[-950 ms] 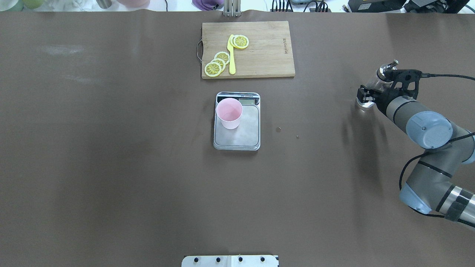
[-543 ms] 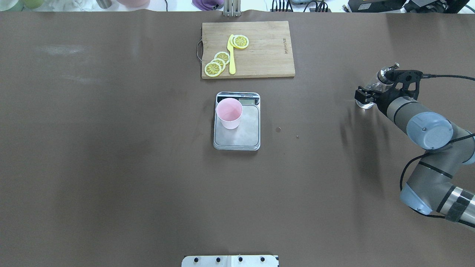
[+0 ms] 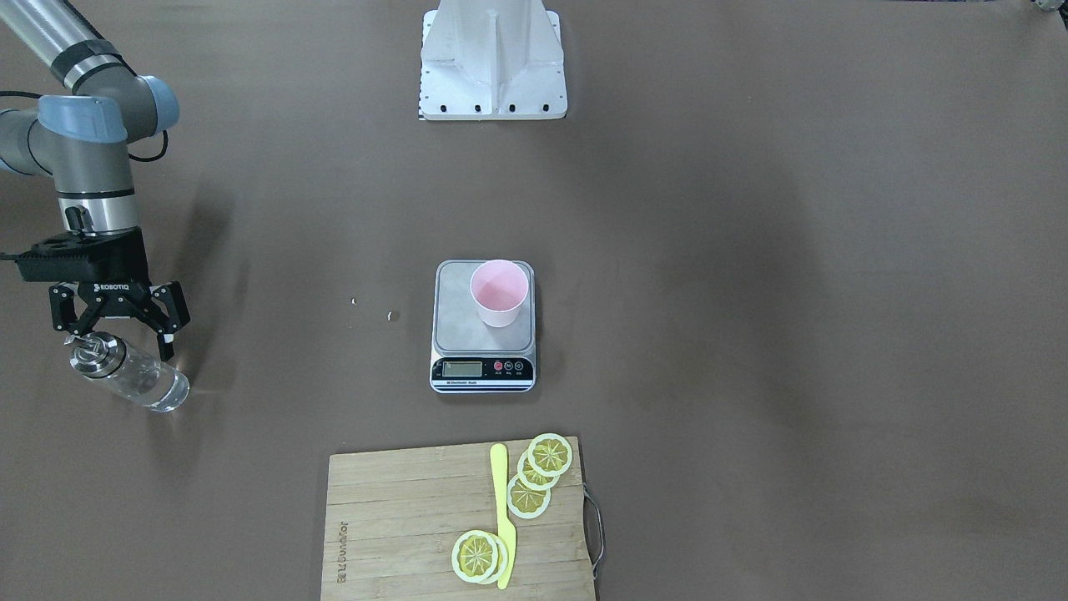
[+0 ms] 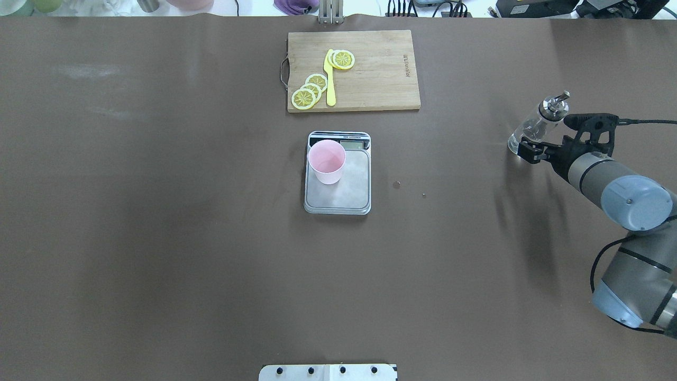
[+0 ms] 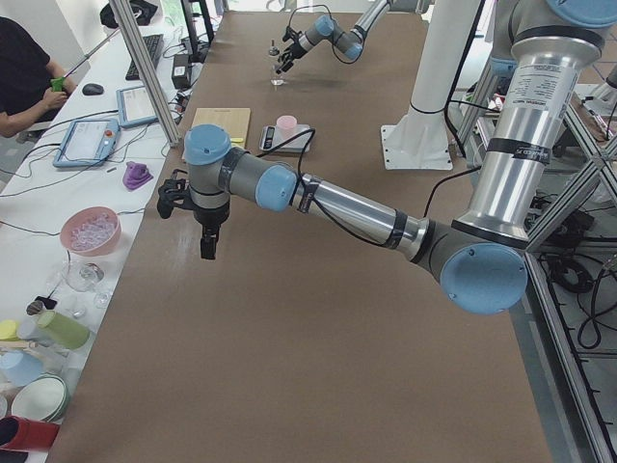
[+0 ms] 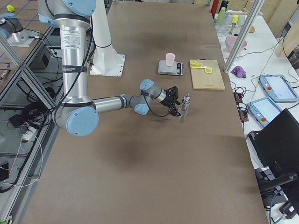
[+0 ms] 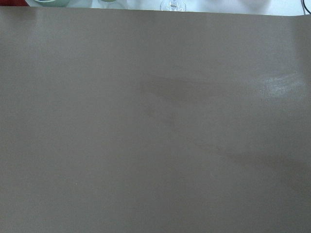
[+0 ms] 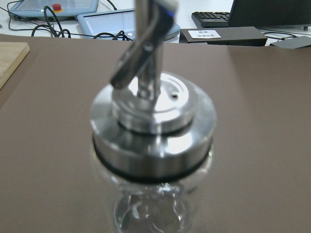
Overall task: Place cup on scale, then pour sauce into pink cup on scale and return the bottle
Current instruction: 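Open the right gripper and pull it back from the bottle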
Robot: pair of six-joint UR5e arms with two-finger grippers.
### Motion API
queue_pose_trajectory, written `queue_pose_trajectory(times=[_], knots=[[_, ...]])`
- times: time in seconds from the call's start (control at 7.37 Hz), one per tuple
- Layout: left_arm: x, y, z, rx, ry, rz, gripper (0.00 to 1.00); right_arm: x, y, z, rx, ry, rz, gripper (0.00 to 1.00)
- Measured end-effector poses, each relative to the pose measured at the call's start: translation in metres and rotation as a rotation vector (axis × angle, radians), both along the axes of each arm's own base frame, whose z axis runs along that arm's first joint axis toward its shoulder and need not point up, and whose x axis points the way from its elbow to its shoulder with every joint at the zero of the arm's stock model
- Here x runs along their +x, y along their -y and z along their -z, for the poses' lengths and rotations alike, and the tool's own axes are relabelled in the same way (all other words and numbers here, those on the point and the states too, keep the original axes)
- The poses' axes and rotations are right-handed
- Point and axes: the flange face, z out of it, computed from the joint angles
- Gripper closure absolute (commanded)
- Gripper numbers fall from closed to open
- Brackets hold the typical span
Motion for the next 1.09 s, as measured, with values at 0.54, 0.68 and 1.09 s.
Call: queue_pose_trajectory(times=[0.54,0.68,1.09], knots=[[0.0,-0.001,-0.001,-0.001,0.0,0.0,0.02,0.056,-0.075,0.04,-0.082,0.13,0.203,0.0],[0.0,-0.001,-0.001,-0.002,0.0,0.0,0.02,0.08,-0.077,0.053,-0.104,0.165,0.242,0.0],[0.0,-0.001,0.001,0.002,0.0,0.0,0.02,0.18,-0.024,0.085,-0.167,0.216,0.323,0.0]])
